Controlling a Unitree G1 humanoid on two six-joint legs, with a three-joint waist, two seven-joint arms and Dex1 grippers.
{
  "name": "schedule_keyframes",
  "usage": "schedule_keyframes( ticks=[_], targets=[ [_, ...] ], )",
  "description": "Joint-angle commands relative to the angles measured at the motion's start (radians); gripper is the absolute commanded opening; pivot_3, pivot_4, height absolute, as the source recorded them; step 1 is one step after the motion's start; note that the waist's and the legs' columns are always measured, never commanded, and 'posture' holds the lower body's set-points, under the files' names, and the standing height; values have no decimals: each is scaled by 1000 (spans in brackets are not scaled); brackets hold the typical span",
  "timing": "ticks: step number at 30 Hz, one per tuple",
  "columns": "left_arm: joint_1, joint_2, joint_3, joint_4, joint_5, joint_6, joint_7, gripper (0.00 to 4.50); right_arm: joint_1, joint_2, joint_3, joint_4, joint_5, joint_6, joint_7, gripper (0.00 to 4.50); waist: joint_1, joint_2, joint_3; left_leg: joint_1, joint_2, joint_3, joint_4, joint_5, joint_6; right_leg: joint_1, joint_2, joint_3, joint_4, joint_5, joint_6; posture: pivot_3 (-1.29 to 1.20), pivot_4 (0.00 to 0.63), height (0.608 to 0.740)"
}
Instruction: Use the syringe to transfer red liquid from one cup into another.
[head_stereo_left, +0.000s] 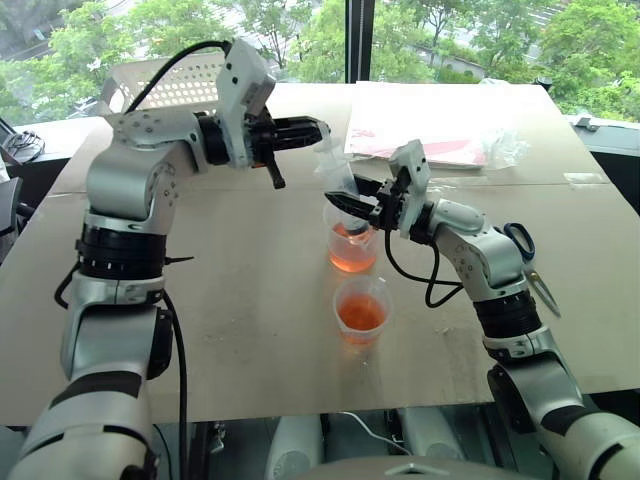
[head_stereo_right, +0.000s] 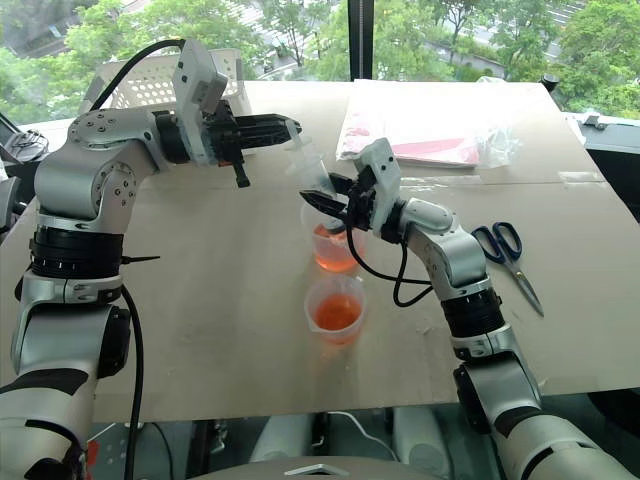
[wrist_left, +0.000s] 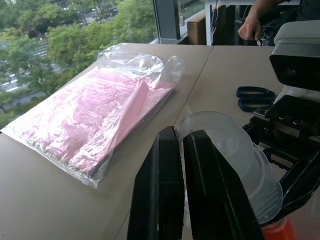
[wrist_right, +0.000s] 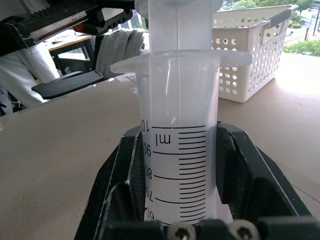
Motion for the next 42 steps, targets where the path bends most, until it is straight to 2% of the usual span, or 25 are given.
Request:
schedule_keyframes(
  ticks=[1, 15, 18, 21, 23, 27, 33, 42],
  targets=[
    [-68, 28, 73, 3, 29, -40, 53, 0, 12, 8, 83, -41, 6, 13, 67, 1439, 0, 0, 0, 0, 0, 0, 0, 0, 0, 0, 0, 0, 0, 0, 0, 0, 150, 740],
    [-62, 30, 76, 0, 29, -39, 57, 0, 6, 13, 79, -32, 6, 9, 66, 1439, 0, 0, 0, 0, 0, 0, 0, 0, 0, 0, 0, 0, 0, 0, 0, 0, 150, 740],
    [-34, 29, 96, -41, -23, -3, 29, 0, -8, 35, 52, -30, 27, 2, 52, 1439, -1, 0, 0, 0, 0, 0, 0, 0, 0, 0, 0, 0, 0, 0, 0, 0, 150, 740],
    [6, 25, 129, -99, -80, 66, 33, 892, -26, 63, 9, -40, 67, 1, 43, 1439, -6, 0, 0, 0, 0, 0, 0, 0, 0, -1, 0, 0, 0, 0, 0, 0, 150, 740],
    [32, 19, 154, -129, -95, 90, 57, 1658, -32, 75, -14, -48, 92, 0, 40, 1438, -4, 0, 0, 0, 0, 0, 0, 0, 0, -1, 0, 0, 0, 0, 0, 0, 150, 740],
    [101, 25, 240, -218, -199, 196, 80, 3536, -44, 92, -71, -78, 160, -4, 31, 1438, -4, 0, 0, 0, 0, -1, 0, 0, 0, -1, 0, 0, 0, 0, 0, 0, 150, 740],
    [148, 0, 345, -273, -307, 304, 189, 3543, -70, 98, -132, -96, 213, -10, 2, 1437, -1, 0, 0, 0, 0, -6, 0, 0, 0, -1, -1, -1, 1, 0, 0, 0, 150, 740],
    [191, -17, 375, -334, -373, 313, 272, 3543, -103, 75, -162, -44, 197, -77, -3, 1437, -1, 0, 0, 0, 0, -7, 0, 0, 0, -1, -1, -1, 1, 0, 0, 0, 150, 740]
  ],
)
